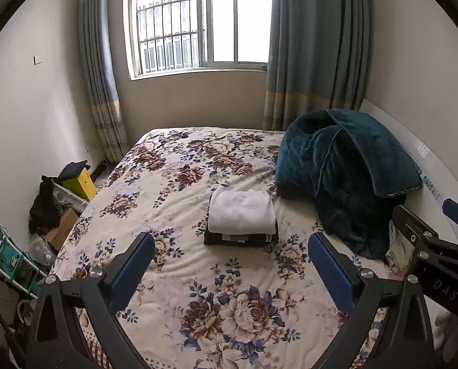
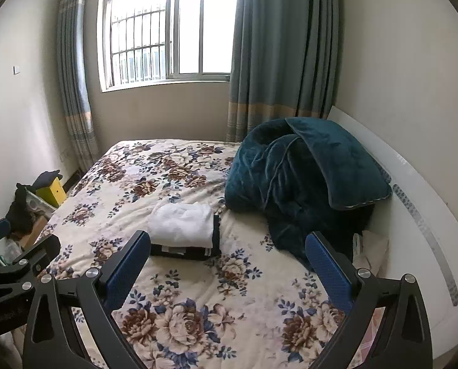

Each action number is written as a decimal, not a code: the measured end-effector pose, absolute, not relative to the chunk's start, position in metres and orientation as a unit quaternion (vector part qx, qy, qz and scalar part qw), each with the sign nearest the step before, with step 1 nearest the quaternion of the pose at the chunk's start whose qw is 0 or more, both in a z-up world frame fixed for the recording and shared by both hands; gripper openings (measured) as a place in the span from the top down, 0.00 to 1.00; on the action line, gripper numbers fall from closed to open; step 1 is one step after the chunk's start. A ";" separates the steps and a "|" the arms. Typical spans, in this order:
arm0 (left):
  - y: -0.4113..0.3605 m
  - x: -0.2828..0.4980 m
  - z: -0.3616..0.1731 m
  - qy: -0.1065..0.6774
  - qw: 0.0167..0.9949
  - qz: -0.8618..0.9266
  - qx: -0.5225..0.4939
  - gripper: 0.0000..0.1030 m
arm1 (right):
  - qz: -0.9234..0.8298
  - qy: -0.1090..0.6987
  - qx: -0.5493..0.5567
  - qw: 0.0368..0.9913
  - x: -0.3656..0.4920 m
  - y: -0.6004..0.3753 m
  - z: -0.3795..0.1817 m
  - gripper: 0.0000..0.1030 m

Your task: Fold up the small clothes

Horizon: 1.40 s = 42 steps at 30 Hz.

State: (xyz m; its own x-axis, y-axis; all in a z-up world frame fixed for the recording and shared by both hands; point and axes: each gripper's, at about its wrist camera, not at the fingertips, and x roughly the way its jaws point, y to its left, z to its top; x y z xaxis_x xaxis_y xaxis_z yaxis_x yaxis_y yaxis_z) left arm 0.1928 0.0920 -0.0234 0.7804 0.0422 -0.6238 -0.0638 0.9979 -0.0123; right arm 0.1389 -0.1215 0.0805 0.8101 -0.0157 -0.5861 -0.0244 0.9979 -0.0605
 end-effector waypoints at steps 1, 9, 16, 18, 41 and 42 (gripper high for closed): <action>0.092 0.192 -0.023 0.329 0.944 0.028 -0.017 0.01 | 0.005 0.308 -0.032 0.951 0.139 -0.122 0.081 0.01; 0.090 0.187 -0.016 0.318 0.947 0.035 -0.015 0.01 | 0.013 0.300 -0.030 0.953 0.142 -0.121 0.084 0.01; 0.088 0.187 -0.013 0.316 0.948 0.037 -0.016 0.01 | 0.012 0.298 -0.029 0.954 0.141 -0.122 0.085 0.01; 0.088 0.187 -0.013 0.316 0.948 0.039 -0.016 0.01 | 0.013 0.298 -0.029 0.954 0.142 -0.121 0.086 0.01; 0.083 0.184 0.000 0.305 0.951 0.053 -0.019 0.01 | 0.014 0.296 -0.026 0.955 0.142 -0.122 0.086 0.01; 0.084 0.184 0.000 0.305 0.951 0.053 -0.018 0.01 | 0.014 0.296 -0.025 0.955 0.142 -0.121 0.087 0.01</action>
